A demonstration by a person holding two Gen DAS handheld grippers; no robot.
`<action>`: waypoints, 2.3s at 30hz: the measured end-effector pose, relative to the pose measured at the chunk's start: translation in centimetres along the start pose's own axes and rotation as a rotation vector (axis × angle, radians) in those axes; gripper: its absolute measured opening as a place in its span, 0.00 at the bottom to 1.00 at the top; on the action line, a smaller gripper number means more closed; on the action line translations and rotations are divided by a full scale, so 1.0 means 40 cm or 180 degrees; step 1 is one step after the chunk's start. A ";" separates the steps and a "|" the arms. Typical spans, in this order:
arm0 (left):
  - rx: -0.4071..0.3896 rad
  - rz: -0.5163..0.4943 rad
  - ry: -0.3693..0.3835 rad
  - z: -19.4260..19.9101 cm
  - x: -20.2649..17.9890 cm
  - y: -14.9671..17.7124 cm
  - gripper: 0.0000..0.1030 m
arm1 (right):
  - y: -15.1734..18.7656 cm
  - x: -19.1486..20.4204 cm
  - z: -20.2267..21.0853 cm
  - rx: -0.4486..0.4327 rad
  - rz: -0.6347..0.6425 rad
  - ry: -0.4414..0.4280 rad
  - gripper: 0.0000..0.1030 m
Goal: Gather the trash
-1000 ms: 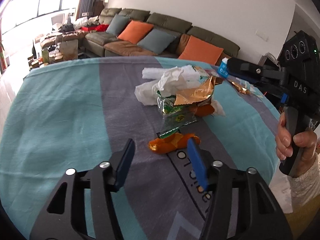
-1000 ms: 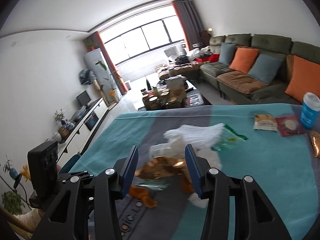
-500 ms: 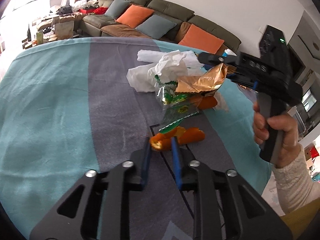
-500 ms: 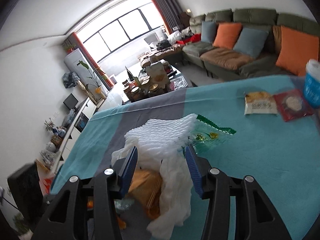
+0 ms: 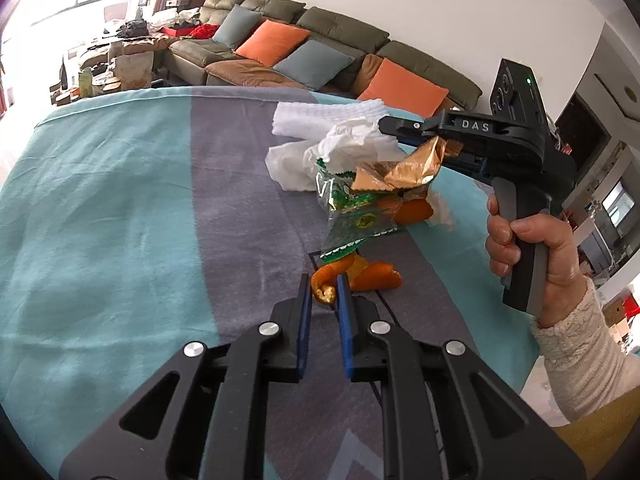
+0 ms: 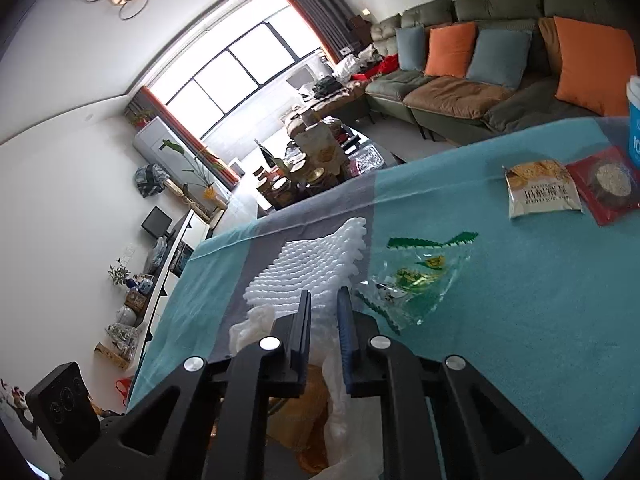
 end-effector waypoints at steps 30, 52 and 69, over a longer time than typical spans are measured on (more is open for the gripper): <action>-0.0695 0.0294 -0.0378 0.299 0.089 0.038 0.12 | 0.039 0.313 0.150 -0.0334 0.0705 -0.0702 0.10; -0.1073 0.0594 -0.0843 0.530 0.179 0.134 0.12 | 0.183 0.556 0.048 0.0183 0.1138 -0.1178 0.10; -0.1454 0.0993 -0.1304 0.723 0.287 0.213 0.12 | 0.264 0.732 -0.033 0.0483 0.1452 -0.1408 0.10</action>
Point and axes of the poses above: each gripper's, at about its wrist camera, not at the fingertips, and z roughly against the way its jaws point, x to its left, y to its underside, the point moved 7 cm from there along -z, roughly the way its jaws point, and after that the axes turned 14 degrees about y, right-handed, at the moved point
